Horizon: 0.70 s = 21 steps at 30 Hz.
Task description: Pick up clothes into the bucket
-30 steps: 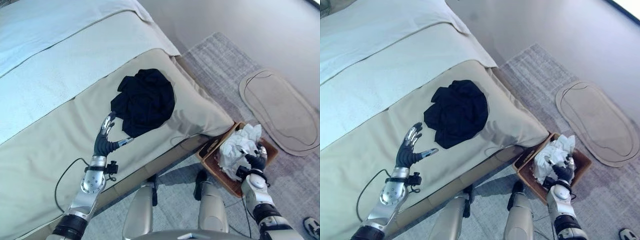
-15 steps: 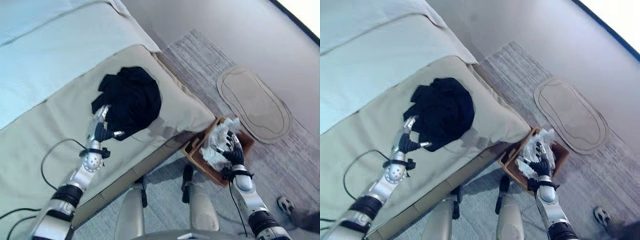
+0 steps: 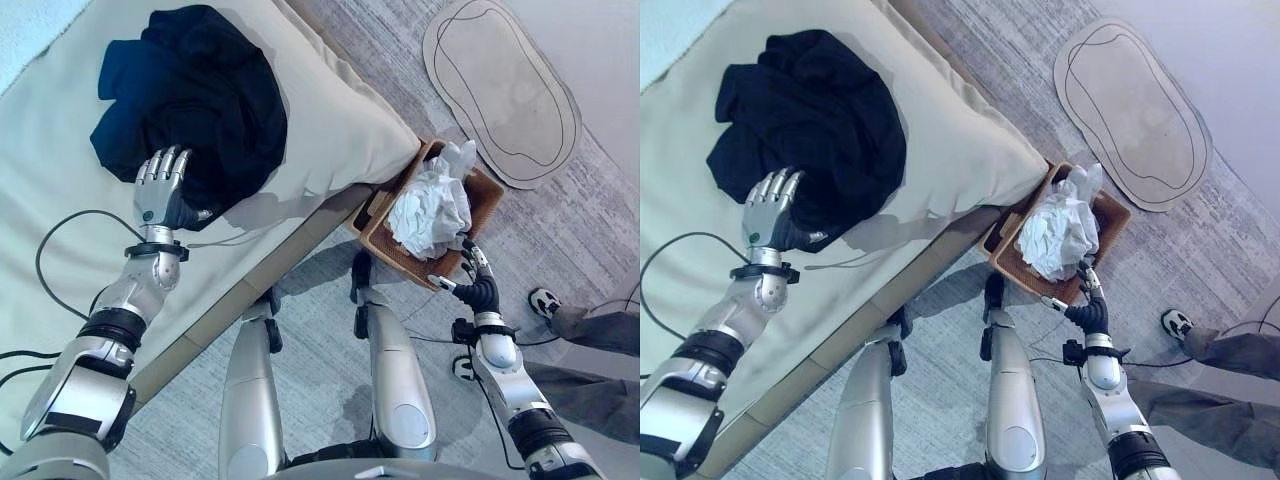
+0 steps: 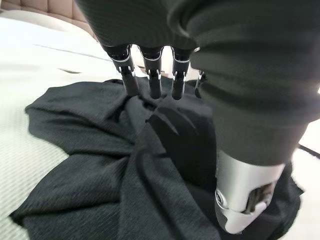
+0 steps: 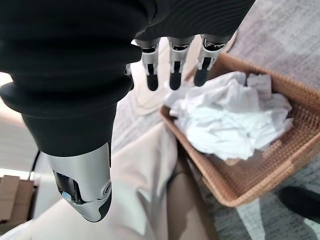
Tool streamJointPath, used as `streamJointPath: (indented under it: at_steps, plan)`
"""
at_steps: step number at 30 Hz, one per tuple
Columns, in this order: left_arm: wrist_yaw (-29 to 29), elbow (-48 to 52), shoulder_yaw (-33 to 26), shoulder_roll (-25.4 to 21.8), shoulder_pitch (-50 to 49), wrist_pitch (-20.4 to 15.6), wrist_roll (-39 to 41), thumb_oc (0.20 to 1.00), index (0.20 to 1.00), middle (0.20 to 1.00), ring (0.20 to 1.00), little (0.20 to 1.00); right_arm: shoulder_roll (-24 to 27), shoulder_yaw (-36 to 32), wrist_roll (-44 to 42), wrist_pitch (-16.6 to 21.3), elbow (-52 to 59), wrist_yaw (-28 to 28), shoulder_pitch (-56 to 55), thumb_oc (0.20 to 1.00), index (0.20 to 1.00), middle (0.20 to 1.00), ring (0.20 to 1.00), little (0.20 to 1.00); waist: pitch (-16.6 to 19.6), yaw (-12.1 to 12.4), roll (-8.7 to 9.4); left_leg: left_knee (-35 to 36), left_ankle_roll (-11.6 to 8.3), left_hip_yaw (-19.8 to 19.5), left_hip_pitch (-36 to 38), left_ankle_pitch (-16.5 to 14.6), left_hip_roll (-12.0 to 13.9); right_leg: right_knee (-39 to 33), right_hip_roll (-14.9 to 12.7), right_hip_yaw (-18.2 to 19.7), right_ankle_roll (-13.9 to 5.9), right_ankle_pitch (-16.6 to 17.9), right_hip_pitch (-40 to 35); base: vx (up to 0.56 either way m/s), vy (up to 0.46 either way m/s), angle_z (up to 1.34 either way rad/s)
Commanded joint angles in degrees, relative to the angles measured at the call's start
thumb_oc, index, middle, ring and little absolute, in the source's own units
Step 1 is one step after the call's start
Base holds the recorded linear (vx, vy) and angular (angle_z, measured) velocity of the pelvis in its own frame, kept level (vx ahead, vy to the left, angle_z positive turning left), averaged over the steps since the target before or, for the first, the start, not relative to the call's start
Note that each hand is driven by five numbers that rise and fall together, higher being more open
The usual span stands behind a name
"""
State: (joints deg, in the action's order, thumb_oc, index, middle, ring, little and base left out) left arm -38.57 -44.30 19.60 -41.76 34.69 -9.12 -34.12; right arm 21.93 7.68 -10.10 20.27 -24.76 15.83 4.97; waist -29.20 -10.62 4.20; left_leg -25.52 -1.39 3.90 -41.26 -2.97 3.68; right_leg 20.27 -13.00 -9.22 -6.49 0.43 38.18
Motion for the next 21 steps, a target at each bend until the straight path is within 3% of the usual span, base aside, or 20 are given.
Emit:
streamJointPath:
  at_steps: [1, 8, 15, 16, 17, 18, 21]
  plan:
    - [-2.89, -2.52, -0.99, -3.13, 1.22, 1.24, -2.08, 1.0, 1.0, 1.0, 1.0, 1.0, 2.72, -0.39, 1.07, 3.98, 5.77, 0.92, -3.36, 1.0, 1.0, 1.0, 1.0, 1.0, 3.73, -0.84, 0.42, -9.33, 0.86, -2.31, -4.97, -5.51, 0.14, 4.51, -1.06, 3.22, -2.99, -0.44, 2.85, 0.0, 0.0, 0.0]
    - [-3.21, -5.68, -0.41, -3.4, 3.52, 2.68, -1.94, 1.0, 1.0, 1.0, 1.0, 1.0, 2.78, -0.95, 0.93, 4.69, 6.85, 0.57, -5.97, 1.0, 1.0, 1.0, 1.0, 1.0, 5.11, -1.84, -0.06, -15.07, 1.17, -2.67, -9.45, -7.98, 1.02, 10.84, -0.32, 4.44, -2.24, -3.14, 8.15, 0.01, -0.003, -0.03]
    - [-0.63, -13.06, 3.41, -3.44, 9.28, 5.29, -2.62, 1.0, 1.0, 1.0, 1.0, 1.0, 3.5, -0.53, 0.77, 4.55, 8.11, -0.26, -6.65, 1.0, 1.0, 1.0, 1.0, 1.0, 6.27, -2.75, -0.17, -14.82, 0.97, -2.85, -10.65, -7.63, 1.52, 11.36, 0.13, 4.92, -2.02, -3.36, 10.06, 0.0, -0.016, -0.1]
    - [1.9, -13.97, 4.51, -3.79, 10.1, 5.72, -3.12, 0.645, 0.645, 0.645, 0.645, 0.645, 3.79, -0.82, 0.82, 4.23, 8.37, -0.33, -6.65, 1.0, 1.0, 1.0, 1.0, 1.0, 6.39, -2.93, -0.16, -14.79, 0.93, -2.78, -10.63, -7.73, 1.61, 11.46, 0.22, 5.05, -2.0, -3.43, 10.26, 0.0, -0.01, -0.26]
    - [2.44, -14.54, 4.74, -3.65, 10.65, 5.69, -3.15, 0.548, 0.548, 0.548, 0.548, 0.548, 3.76, -0.71, 0.8, 3.91, 7.79, -0.54, -6.5, 1.0, 1.0, 1.0, 1.0, 1.0, 6.53, -3.05, -0.13, -15.08, 0.97, -2.79, -10.77, -7.84, 1.63, 11.55, 0.27, 5.11, -1.92, -3.4, 10.24, 0.0, -0.01, -0.24]
    - [3.24, -15.1, 5.21, -3.61, 11.57, 5.7, -2.94, 0.2, 0.2, 0.2, 0.2, 0.2, 3.68, -0.71, 0.73, 3.59, 7.59, -0.64, -6.3, 1.0, 1.0, 1.0, 1.0, 1.0, 6.59, -3.1, -0.12, -15.15, 0.96, -2.73, -10.84, -7.88, 1.71, 11.55, 0.35, 5.18, -1.97, -3.31, 10.41, 0.0, 0.0, 0.0]
    - [3.75, -14.38, 4.86, -3.9, 11.76, 4.8, -2.11, 0.2, 0.2, 0.2, 0.2, 0.2, 3.39, -1.04, 0.13, 3.39, 7.63, -1.25, -6.44, 1.0, 1.0, 1.0, 1.0, 1.0, 7.05, -3.14, -0.4, -14.43, 0.94, -2.56, -11.03, -7.58, 1.73, 11.1, 0.53, 5.42, -1.98, -3.11, 10.85, 0.0, -0.003, -0.01]
